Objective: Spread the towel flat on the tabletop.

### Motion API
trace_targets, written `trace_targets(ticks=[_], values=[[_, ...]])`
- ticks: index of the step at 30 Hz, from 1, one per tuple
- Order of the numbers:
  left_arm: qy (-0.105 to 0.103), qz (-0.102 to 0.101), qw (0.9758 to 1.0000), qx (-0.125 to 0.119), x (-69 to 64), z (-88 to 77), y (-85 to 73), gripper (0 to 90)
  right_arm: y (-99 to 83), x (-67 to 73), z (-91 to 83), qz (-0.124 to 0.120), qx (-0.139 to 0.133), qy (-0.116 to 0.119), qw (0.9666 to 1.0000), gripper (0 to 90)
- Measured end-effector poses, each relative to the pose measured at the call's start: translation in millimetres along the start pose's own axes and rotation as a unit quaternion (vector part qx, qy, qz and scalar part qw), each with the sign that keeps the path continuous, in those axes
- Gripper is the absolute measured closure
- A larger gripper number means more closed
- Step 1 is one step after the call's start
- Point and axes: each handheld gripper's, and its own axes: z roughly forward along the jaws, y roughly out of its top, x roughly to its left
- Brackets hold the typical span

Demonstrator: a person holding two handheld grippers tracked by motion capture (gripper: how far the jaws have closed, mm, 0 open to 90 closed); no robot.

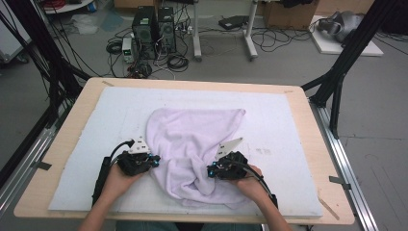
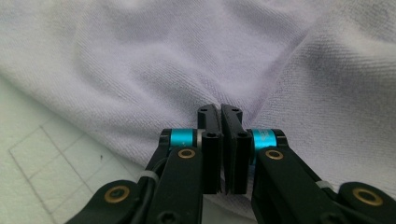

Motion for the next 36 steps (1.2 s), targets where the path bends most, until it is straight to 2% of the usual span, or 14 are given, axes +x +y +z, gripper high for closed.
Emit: trace_targets(ticks=[4,9,10,12,13,18,19,23,25,27,28,30,31,36], values=[[0.014,-0.017,0.9994,-0.028,8.3,-5.2,10.0,86.7,5.0,-7.1,-19.8,0.004,-0.022,-0.026,0.9994,85.7],[0.035,-0.025,0.998,-0.045,17.2,-1.4,24.5,86.7,7.9,-28.7,-35.3,0.022,-0.031,-0.07,0.9969,85.9],[0.04,-0.029,0.9978,-0.045,20.0,1.8,27.7,86.7,5.2,-45.9,-36.4,0.041,-0.027,-0.086,0.9951,85.9],[0.044,-0.035,0.9976,-0.04,26.0,10.1,32.5,86.6,3.0,-55.2,-35.0,0.053,-0.021,-0.091,0.9943,85.9],[0.046,-0.037,0.9976,-0.036,29.0,14.8,34.3,86.5,-3.0,-71.0,-29.7,0.08,-0.011,-0.099,0.9919,85.9],[0.041,-0.05,0.9979,-0.008,36.7,35.9,31.9,79.7,-9.6,-84.4,-13.7,0.099,0.005,-0.093,0.9908,85.1],[0.039,-0.054,0.9978,-0.008,37.7,34.8,30.9,72.1,-9.0,-83.4,-14.4,0.095,0.003,-0.094,0.991,82.2],[0.04,-0.06,0.9969,-0.032,37.1,18.6,31.0,62.6,-7.4,-78.4,-25.3,0.094,-0.017,-0.101,0.9904,74.0],[0.042,-0.055,0.9968,-0.041,34.9,8.4,30.1,61.1,-6.0,-67.4,-39.7,0.087,-0.042,-0.105,0.9898,67.5],[0.04,-0.048,0.997,-0.045,31.7,-0.1,28.1,60.1,-5.4,-62.3,-44.0,0.083,-0.045,-0.104,0.9901,65.7],[0.038,-0.046,0.9972,-0.044,29.6,-3.5,27.1,57.5,-3.1,-51.7,-48.7,0.078,-0.044,-0.097,0.9913,61.8],[0.032,-0.042,0.9975,-0.047,22.6,-9.2,24.4,56.2,-1.9,-47.9,-49.8,0.072,-0.045,-0.093,0.9921,61.0],[0.031,-0.037,0.9977,-0.048,18.9,-11.5,23.0,53.8,2.0,-32.4,-51.6,0.047,-0.049,-0.088,0.9938,59.8],[0.01,-0.025,0.998,-0.057,0.9,-17.5,16.0,49.8,1.6,-13.4,-46.5,0.032,-0.053,-0.061,0.9962,56.5]])
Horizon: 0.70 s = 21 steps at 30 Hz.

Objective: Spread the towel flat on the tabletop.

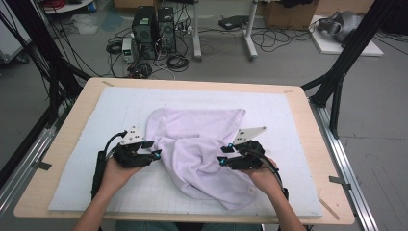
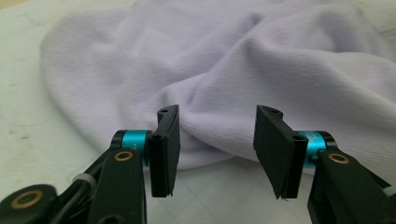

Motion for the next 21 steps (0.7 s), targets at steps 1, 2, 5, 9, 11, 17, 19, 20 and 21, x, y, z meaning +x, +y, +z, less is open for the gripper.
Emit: trace_targets(ticks=[1,2,5,9,11,17,19,20,21], values=[[-0.005,0.003,1.0,0.001,-4.2,0.3,-1.6,48.1,-1.7,4.7,2.1,-0.006,0.001,0.006,1.0,55.5],[-0.012,0.007,0.9999,0.004,-8.0,0.7,-3.2,47.0,-3.3,9.5,4.2,-0.007,0.006,0.013,0.9999,54.8],[-0.039,0.022,0.9988,0.021,-20.9,6.8,-5.1,45.3,-7.5,20.3,15.7,-0.017,0.015,0.022,0.9995,53.5],[-0.069,0.036,0.9961,0.04,-34.6,21.3,-7.7,50.7,-5.8,25.5,34.7,-0.025,0.036,0.025,0.9987,52.4],[-0.072,0.049,0.9938,0.069,-39.4,33.0,-10.5,58.7,-3.5,25.7,45.2,-0.029,0.045,0.02,0.9983,53.9],[-0.063,0.061,0.9948,0.052,-45.3,40.2,-7.2,86.7,-2.2,20.3,59.1,-0.036,0.05,0.016,0.9979,81.7],[-0.065,0.056,0.9954,0.045,-42.7,37.0,-6.1,87.8,0.0,17.2,47.9,-0.036,0.03,0.017,0.9987,83.0],[-0.064,0.053,0.9958,0.038,-41.4,34.1,-5.3,87.8,0.0,17.2,47.9,-0.036,0.03,0.017,0.9987,83.0],[-0.063,0.051,0.9962,0.032,-39.7,31.1,-4.2,88.1,2.1,14.6,37.4,-0.035,0.019,0.01,0.9991,83.3]])
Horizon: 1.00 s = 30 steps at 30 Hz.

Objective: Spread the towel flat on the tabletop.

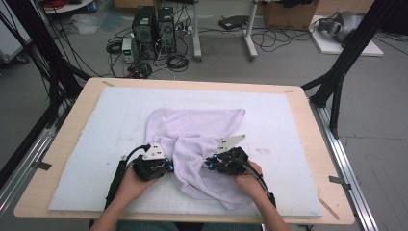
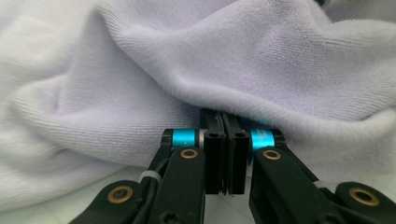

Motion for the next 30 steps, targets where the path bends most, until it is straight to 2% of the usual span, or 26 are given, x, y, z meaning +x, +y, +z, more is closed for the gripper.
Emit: trace_targets(ticks=[1,2,3,6,7,8,9,10,11,12,13,16,17,18,19,21,23,24,25,26,30], values=[[0.003,-0.004,1.0,-0.008,1.0,-3.5,0.9,88.1,0.0,0.0,0.0,0.0,0.0,0.0,1.0,83.3],[0.005,-0.007,0.9999,-0.014,2.0,-6.5,1.7,88.3,1.0,-4.2,-9.9,0.008,-0.011,-0.007,0.9999,83.4],[0.008,-0.016,0.9993,-0.033,5.7,-15.9,4.6,88.3,1.5,-8.3,-16.9,0.012,-0.015,-0.015,0.9997,83.4],[0.016,-0.016,0.9989,-0.041,9.3,-22.8,8.5,88.3,2.5,-15.5,-27.5,0.02,-0.021,-0.031,0.9991,83.7],[0.022,-0.021,0.9984,-0.048,11.9,-26.1,11.2,88.4,3.0,-25.9,-36.4,0.027,-0.019,-0.046,0.9984,83.8],[0.028,-0.023,0.9979,-0.054,16.2,-29.3,14.8,88.4,3.3,-29.4,-38.5,0.03,-0.016,-0.052,0.998,83.8],[0.028,-0.023,0.9979,-0.054,16.2,-29.3,14.8,88.4,3.3,-29.4,-38.5,0.03,-0.016,-0.052,0.998,83.8],[0.034,-0.024,0.9977,-0.053,18.9,-29.8,16.6,88.4,3.4,-39.8,-41.6,0.036,-0.008,-0.067,0.9971,83.8],[0.04,-0.025,0.9975,-0.052,21.7,-29.2,18.1,88.4,3.4,-39.8,-41.6,0.036,-0.008,-0.067,0.9971,83.8],[0.045,-0.028,0.9974,-0.049,25.5,-28.0,19.4,88.4,3.1,-45.5,-42.2,0.041,-0.003,-0.071,0.9966,83.8],[0.052,-0.034,0.9968,-0.05,29.5,-26.1,20.3,88.4,1.6,-57.4,-40.5,0.056,0.003,-0.079,0.9953,83.9],[0.063,-0.054,0.9957,-0.041,43.3,-16.1,20.0,88.4,-4.4,-74.8,-29.0,0.079,0.025,-0.086,0.9928,83.9],[0.065,-0.059,0.9957,-0.031,47.1,-11.1,18.7,88.4,-7.6,-79.7,-23.6,0.09,0.034,-0.084,0.9918,83.9],[0.064,-0.064,0.9957,-0.021,50.2,-5.4,17.0,88.4,-7.6,-79.7,-23.6,0.09,0.034,-0.084,0.9918,83.9],[0.061,-0.066,0.9959,-0.01,52.4,-0.6,15.4,88.1,-12.8,-86.3,-13.7,0.1,0.048,-0.083,0.9904,83.8],[0.058,-0.068,0.996,-0.006,53.6,3.6,14.6,87.6,-14.0,-87.9,-10.8,0.105,0.048,-0.08,0.9901,83.5],[0.056,-0.067,0.9961,-0.014,52.1,0.1,15.8,78.6,-12.0,-85.5,-12.3,0.099,0.043,-0.079,0.991,81.1],[0.053,-0.069,0.996,-0.018,51.7,-3.2,16.1,74.4,-11.0,-83.8,-15.4,0.097,0.037,-0.082,0.9911,74.3],[0.053,-0.073,0.9957,-0.022,51.0,-6.9,16.3,70.4,-10.4,-82.1,-19.7,0.096,0.028,-0.085,0.9914,72.9],[0.051,-0.074,0.9956,-0.027,50.0,-10.8,16.5,70.4,-10.4,-82.1,-19.7,0.096,0.028,-0.085,0.9914,72.9],[0.052,-0.059,0.9965,-0.029,41.4,-25.8,16.4,59.7,-9.6,-68.7,-41.1,0.084,-0.007,-0.08,0.9932,67.3]])
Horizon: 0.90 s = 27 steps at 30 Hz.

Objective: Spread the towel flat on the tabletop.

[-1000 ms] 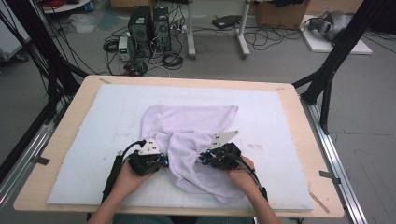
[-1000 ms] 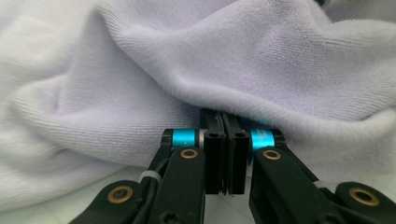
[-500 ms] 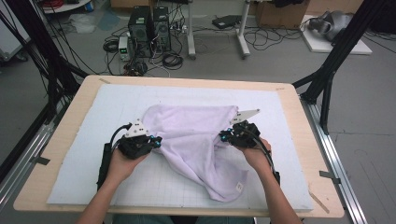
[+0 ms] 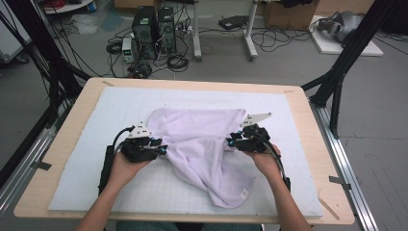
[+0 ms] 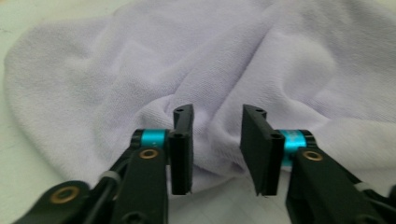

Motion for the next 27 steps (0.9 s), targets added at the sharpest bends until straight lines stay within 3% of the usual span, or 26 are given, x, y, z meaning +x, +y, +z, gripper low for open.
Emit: trace_targets(ticks=[3,6,7,10,12,15,16,18,20,22,23,24,25,27], values=[[-0.009,0.008,0.9999,-0.007,-10.8,-8.5,-3.4,56.1,-4.7,12.0,-13.1,-0.016,-0.013,0.012,0.9997,63.5],[-0.026,0.019,0.9995,-0.006,-25.7,-10.1,-8.4,54.2,-17.7,35.4,-22.5,-0.044,-0.014,0.04,0.9981,60.7],[-0.031,0.022,0.9993,-0.005,-29.2,-9.1,-9.7,54.2,-17.7,35.4,-22.5,-0.044,-0.014,0.04,0.9981,60.7],[-0.049,0.038,0.998,0.011,-43.7,-2.2,-15.0,53.8,-26.2,46.2,-22.5,-0.053,-0.007,0.054,0.9971,59.3],[-0.065,0.054,0.996,0.029,-53.3,4.2,-16.5,54.9,-33.1,52.4,-21.6,-0.06,-0.004,0.067,0.9959,58.5],[-0.084,0.055,0.9943,0.037,-60.4,13.5,-18.3,54.9,-41.7,58.5,-16.9,-0.064,0.011,0.08,0.9947,58.3],[-0.085,0.057,0.9937,0.045,-63.0,18.3,-19.6,53.4,-47.8,61.7,-11.4,-0.07,0.029,0.084,0.9935,58.2],[-0.082,0.066,0.9922,0.067,-68.2,29.8,-22.4,52.3,-50.6,62.6,-8.6,-0.072,0.035,0.084,0.9932,58.3],[-0.076,0.07,0.9921,0.071,-72.3,37.7,-24.3,52.8,-54.6,62.4,-4.4,-0.07,0.04,0.085,0.9931,58.9],[-0.06,0.077,0.9931,0.064,-76.3,39.9,-23.4,61.9,-57.2,62.4,-1.6,-0.059,0.037,0.095,0.9931,64.6],[-0.058,0.081,0.993,0.063,-76.5,40.7,-22.5,61.9,-57.2,62.4,-1.6,-0.059,0.037,0.095,0.9931,64.6],[-0.056,0.084,0.993,0.061,-77.4,41.2,-22.1,75.2,-57.5,62.9,-0.2,-0.061,0.035,0.099,0.9926,68.8],[-0.056,0.086,0.9931,0.057,-78.3,42.0,-22.2,80.0,-57.4,63.0,-0.2,-0.06,0.035,0.102,0.9923,72.0],[-0.057,0.091,0.9926,0.057,-79.0,42.0,-21.9,82.4,-56.7,64.1,-0.9,-0.064,0.033,0.107,0.9917,79.2]])
